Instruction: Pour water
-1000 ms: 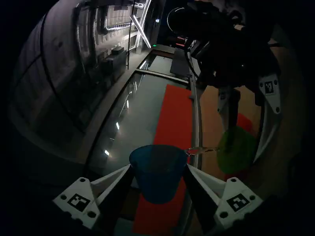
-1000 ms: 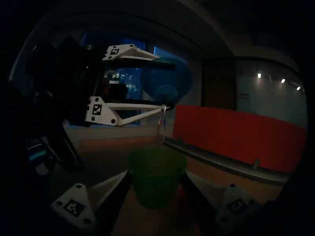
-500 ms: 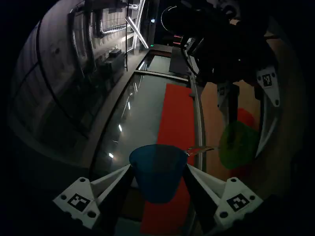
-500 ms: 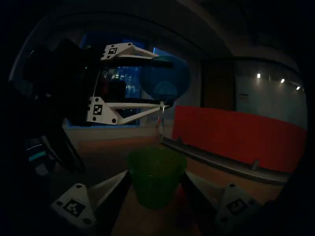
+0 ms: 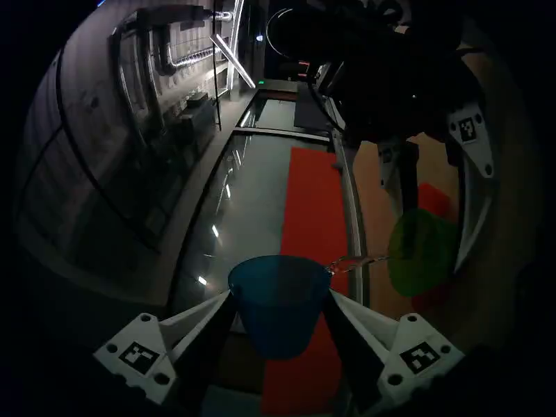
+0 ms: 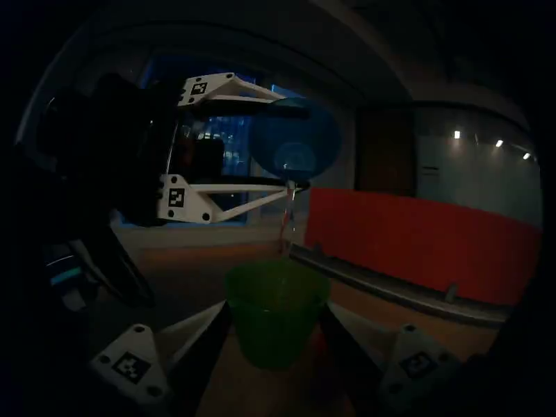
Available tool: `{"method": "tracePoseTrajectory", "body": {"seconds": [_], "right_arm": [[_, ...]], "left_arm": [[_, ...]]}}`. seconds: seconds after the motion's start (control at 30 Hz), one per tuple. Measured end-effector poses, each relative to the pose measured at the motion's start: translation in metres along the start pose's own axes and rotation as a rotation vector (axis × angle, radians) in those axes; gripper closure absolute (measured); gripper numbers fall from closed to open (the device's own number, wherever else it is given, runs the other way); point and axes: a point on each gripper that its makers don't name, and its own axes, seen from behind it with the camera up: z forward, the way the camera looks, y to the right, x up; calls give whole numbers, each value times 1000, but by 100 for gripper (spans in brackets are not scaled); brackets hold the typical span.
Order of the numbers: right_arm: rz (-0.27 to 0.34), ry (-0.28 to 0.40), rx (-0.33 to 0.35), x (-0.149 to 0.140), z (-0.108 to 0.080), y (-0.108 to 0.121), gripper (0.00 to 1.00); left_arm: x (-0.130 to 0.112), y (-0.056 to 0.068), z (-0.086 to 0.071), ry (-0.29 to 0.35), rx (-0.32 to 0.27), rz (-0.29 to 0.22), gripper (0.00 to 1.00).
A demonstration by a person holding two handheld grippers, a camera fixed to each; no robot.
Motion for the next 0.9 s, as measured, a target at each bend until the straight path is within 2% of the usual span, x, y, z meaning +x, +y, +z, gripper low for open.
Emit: {"method": "tracePoseTrajectory", "body": {"seconds": [0.6,0.9], "right_arm": [[4,5,-1,2,1,1,0],[5,3,0,2,4,1,0]], "left_arm": [[6,-5,2,3,15,123,17],[7,-1,1,7,14,175,17]]}}
